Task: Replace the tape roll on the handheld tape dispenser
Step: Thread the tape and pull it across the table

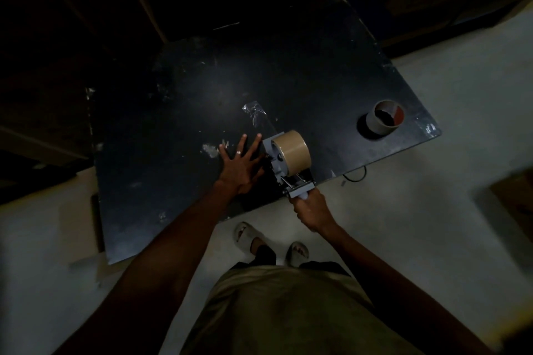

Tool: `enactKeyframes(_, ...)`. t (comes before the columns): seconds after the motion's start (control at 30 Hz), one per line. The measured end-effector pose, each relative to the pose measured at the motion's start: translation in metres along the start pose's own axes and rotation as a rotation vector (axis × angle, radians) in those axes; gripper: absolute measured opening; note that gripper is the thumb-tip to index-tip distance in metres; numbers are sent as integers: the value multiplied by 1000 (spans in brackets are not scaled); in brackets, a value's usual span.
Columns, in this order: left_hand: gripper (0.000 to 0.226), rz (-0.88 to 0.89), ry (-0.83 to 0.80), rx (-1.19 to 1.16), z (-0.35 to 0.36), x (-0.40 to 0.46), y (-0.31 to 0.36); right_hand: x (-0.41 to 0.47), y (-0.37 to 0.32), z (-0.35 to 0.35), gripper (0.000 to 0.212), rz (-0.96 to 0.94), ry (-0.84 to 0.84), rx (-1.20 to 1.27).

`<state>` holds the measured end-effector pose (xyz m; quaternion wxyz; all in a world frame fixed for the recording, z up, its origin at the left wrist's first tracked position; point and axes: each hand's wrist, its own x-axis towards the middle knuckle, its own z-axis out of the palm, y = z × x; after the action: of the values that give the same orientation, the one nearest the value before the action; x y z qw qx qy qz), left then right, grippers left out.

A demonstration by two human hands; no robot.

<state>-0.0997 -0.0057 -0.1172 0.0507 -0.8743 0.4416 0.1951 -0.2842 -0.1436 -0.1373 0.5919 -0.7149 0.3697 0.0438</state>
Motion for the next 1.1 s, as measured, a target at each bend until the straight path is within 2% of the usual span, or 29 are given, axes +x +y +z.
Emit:
enactKeyframes(0.07,81,1,22,-26,3,-4,3,-4,0,-2,19,2,-1,-2)
enactKeyframes(0.23,73,-41,60,-41,13,-10,10,-24,9,-11,16,-11,-32,-13)
enactKeyframes(0.33,59,-78,74,-39,18,-5,13,-40,17,-18,13,-25,-35,-2)
enactKeyframes(0.43,61,-97,110,-47,24,-5,15,-56,25,-25,9,-39,-59,-21)
enactKeyframes(0.57,61,-103,128,-52,25,-6,17,-64,39,-31,27,-14,-76,-2)
enactKeyframes(0.63,60,-104,112,-56,23,-7,19,-66,35,-29,18,36,-73,3)
enactKeyframes(0.7,60,-105,116,-49,24,-8,21,-66,24,-30,19,95,-77,19)
enactKeyframes(0.83,59,-94,91,-51,24,-7,22,-66,7,-35,16,248,-214,97)
enactKeyframes(0.9,57,-85,89,-58,23,-7,21,-68,5,-31,14,244,-172,96)
enactKeyframes(1.1,54,-94,70,-81,21,-12,23,-72,13,-26,27,206,-79,124)
